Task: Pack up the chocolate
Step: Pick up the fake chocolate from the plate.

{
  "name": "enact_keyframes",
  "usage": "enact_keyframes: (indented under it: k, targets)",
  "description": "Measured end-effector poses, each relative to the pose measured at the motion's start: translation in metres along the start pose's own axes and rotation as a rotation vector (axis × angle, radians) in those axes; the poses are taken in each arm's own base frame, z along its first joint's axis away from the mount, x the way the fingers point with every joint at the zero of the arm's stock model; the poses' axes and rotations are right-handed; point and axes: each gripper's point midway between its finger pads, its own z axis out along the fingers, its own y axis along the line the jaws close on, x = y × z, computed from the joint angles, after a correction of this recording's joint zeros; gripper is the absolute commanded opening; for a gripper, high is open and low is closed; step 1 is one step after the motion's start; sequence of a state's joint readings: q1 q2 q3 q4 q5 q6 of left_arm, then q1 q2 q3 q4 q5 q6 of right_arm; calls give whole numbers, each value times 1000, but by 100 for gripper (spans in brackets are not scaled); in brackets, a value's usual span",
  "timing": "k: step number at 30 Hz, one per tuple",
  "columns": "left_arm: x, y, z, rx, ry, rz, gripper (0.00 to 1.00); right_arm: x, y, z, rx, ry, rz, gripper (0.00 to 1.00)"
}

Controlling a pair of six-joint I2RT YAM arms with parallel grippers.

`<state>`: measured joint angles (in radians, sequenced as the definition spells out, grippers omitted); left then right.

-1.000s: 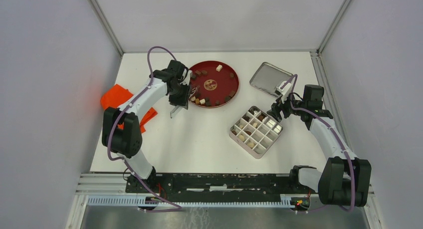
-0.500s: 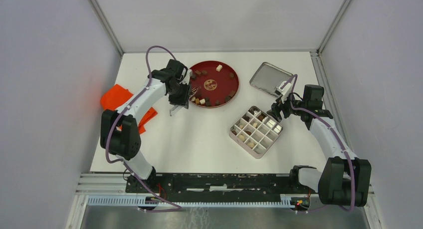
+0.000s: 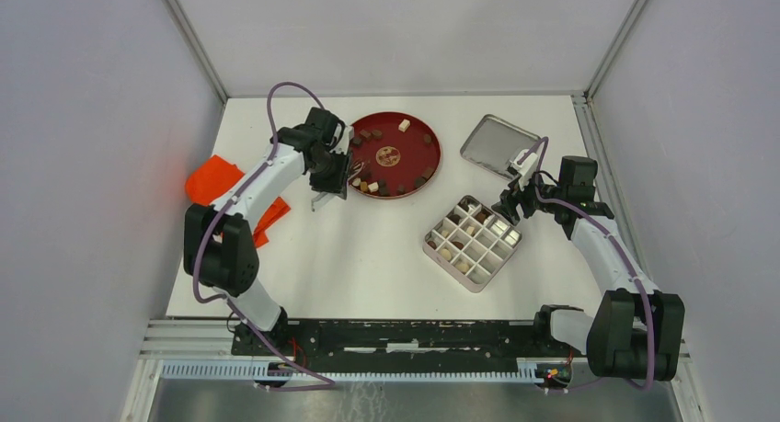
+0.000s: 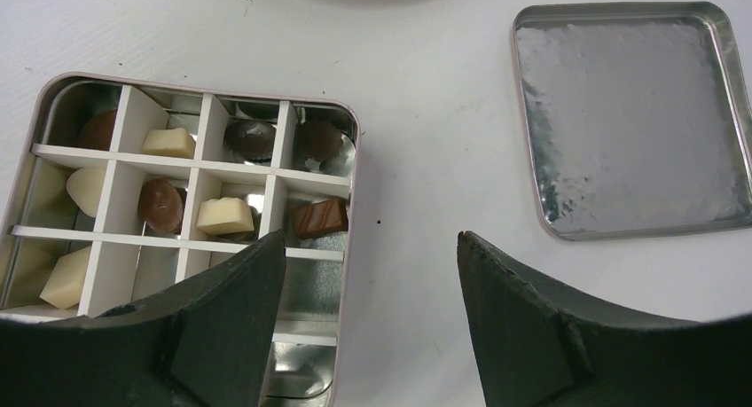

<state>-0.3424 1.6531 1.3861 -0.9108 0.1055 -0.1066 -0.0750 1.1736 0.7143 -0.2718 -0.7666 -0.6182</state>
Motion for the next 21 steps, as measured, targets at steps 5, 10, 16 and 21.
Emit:
enact_keyframes:
  k: [5,10,16,21]
  targets:
    - [-4,1,4,-1,8,25,41,0,0,0,-1,1,-1,77]
    - [-4,3,7,-4,17,42,41,0,0,0,-3,3,-4,77]
    - [-4,6,7,-25,19,43,42,2,2,0,-7,7,0,77]
    - [-3,7,8,-29,25,44,42,3,2,0,-10,11,2,77]
